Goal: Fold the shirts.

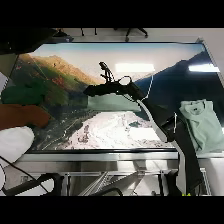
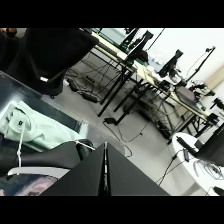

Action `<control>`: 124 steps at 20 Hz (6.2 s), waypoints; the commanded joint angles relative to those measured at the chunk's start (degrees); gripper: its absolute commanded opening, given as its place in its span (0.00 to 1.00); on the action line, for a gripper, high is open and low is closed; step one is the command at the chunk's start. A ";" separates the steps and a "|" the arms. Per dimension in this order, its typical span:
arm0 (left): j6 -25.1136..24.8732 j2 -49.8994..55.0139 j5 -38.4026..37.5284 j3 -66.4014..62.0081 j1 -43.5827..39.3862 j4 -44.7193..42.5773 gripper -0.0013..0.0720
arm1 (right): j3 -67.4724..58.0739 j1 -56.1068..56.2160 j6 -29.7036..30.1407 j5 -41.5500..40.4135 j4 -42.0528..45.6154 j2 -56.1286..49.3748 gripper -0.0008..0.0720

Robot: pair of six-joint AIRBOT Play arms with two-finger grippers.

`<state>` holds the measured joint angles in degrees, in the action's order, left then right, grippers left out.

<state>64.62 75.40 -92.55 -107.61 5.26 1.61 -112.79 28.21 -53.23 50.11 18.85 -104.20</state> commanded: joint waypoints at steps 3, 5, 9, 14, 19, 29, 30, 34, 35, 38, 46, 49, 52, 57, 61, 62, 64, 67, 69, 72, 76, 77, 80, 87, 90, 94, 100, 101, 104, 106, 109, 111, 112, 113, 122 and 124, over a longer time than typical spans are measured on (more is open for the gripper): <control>-4.20 -7.58 0.17 11.89 0.85 -0.44 0.04 | -0.04 -10.58 -0.98 8.11 0.31 6.27 0.82; -4.20 -8.79 0.20 14.53 0.85 -0.42 0.04 | -0.04 -18.08 -6.21 14.03 5.46 8.61 0.83; -4.22 -10.64 1.75 17.14 0.85 -0.44 0.04 | 0.07 -29.99 -16.55 27.87 19.85 7.43 0.97; -4.61 -10.86 1.73 17.46 0.85 -0.46 0.04 | 0.09 -33.03 -19.21 37.40 27.47 1.36 0.98; -4.61 -10.86 1.68 17.46 0.85 -0.48 0.04 | 0.07 -29.16 -17.70 35.71 27.45 -3.30 0.98; -4.61 -10.86 1.70 17.49 0.85 -0.48 0.04 | -0.02 -26.84 -12.70 36.35 10.82 -1.90 0.05; -4.61 -10.86 1.68 17.49 0.85 -0.48 0.04 | -0.11 -27.61 -12.70 36.24 9.62 -0.11 0.05; -4.59 -10.86 1.60 17.49 0.85 -0.48 0.04 | -0.11 -33.05 -15.80 35.21 7.65 8.98 0.05; -4.59 -10.86 1.60 17.49 0.85 -0.48 0.04 | -0.11 -34.60 -16.72 35.15 7.65 11.56 0.05; -4.59 -10.86 1.51 17.49 0.85 -0.48 0.04 | -0.11 -40.54 -21.59 32.11 7.72 18.21 0.05; -4.59 -10.86 -0.24 17.49 0.85 -0.50 0.04 | -0.13 -64.17 -25.05 26.38 5.70 20.39 0.05; -4.57 -10.86 -0.46 17.49 0.85 -0.50 0.04 | -0.20 -70.44 -19.87 27.28 -2.56 18.53 0.05; -4.59 -10.86 0.00 17.49 0.85 -0.50 0.04 | -3.06 -74.49 -18.14 29.38 -4.46 18.53 0.05; -4.63 -10.84 0.04 17.49 0.85 -0.55 0.04 | -5.33 -77.79 -21.05 37.11 -4.33 19.43 0.05; -4.63 -10.86 -0.66 17.51 0.83 -0.59 0.04 | -5.33 -80.46 -28.06 43.60 4.59 20.52 0.05; -4.66 -10.84 -0.72 17.53 0.81 -0.59 0.04 | -5.33 -81.15 -28.74 45.40 7.50 21.14 0.05; -5.31 -10.86 -0.31 17.53 0.15 -0.59 0.04 | -5.33 -82.82 -29.64 47.82 11.47 22.62 0.05; -6.16 -10.84 -0.44 17.55 -2.14 -0.63 0.04 | -5.33 -85.48 -30.23 47.95 11.82 25.31 0.05; -6.80 -10.84 -0.48 17.55 -4.24 -0.61 0.04 | -5.33 -86.93 -30.82 49.05 11.87 26.69 0.05; -7.23 -10.84 -0.46 18.84 -7.08 -0.59 0.04 | -5.31 -87.80 -35.01 54.75 15.85 27.02 0.05; -8.28 -10.86 -0.48 22.36 -9.66 -0.55 0.04 | -2.03 -87.73 -45.33 55.36 24.13 28.30 0.05; -8.68 -10.86 -0.46 23.52 -10.03 -0.48 0.04 | -0.70 -87.73 -47.71 55.36 25.42 28.87 0.05; -9.25 -10.86 -0.44 26.40 -10.32 -0.50 0.04 | 3.39 -87.65 -52.19 55.41 32.20 31.45 0.05; -14.05 -10.84 1.27 30.73 -10.32 -0.42 0.04 | 25.83 -87.67 -48.89 55.41 52.00 40.65 0.05; -14.29 -10.84 1.18 31.26 -10.32 -0.61 0.04 | 33.81 -87.67 -48.46 55.21 61.79 41.11 0.05; -14.27 -10.84 1.07 31.23 -10.32 -0.59 0.04 | 36.35 -87.67 -45.48 51.63 66.53 38.16 0.06; -14.27 -10.84 1.29 31.23 -10.32 -0.59 0.04 | 35.19 -87.69 -46.29 51.12 70.64 36.33 0.64; -14.27 -10.84 1.33 31.23 -10.27 -0.59 0.04 | 33.81 -87.67 -47.17 50.99 70.23 36.30 0.64; -14.27 -10.84 2.62 31.23 -10.10 -0.61 0.04 | 26.45 -87.21 -48.30 50.58 64.24 36.30 0.64; -14.29 -10.84 4.09 31.23 -10.10 -0.61 0.04 | 20.48 -86.97 -48.76 49.40 57.64 36.35 0.64; -14.36 -10.84 4.72 31.23 -10.10 -0.59 0.04 | 15.30 -85.90 -47.60 46.56 41.68 36.83 0.10; -15.17 -10.86 4.96 31.21 -9.33 -0.61 0.04 | 15.32 -82.90 -45.83 42.93 33.20 37.81 0.05; -15.13 -10.86 5.31 31.21 -8.31 -1.20 0.04 | 15.37 -80.24 -44.46 41.99 31.63 38.23 0.05; -14.71 -10.93 5.60 31.23 -7.26 -2.97 0.04 | 15.72 -76.61 -43.30 41.48 31.45 38.91 0.05; 1.03 -27.19 10.10 47.74 -12.22 -27.50 0.04 | 57.16 -30.23 -35.91 27.19 31.56 64.24 0.05; 4.09 -33.11 12.85 56.06 -15.28 -29.59 0.04 | 67.28 -22.95 -37.62 22.40 30.97 70.03 0.05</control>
<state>63.77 49.71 -83.57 -61.21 -6.52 -22.28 -60.10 -6.59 -90.35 80.88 50.61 -42.70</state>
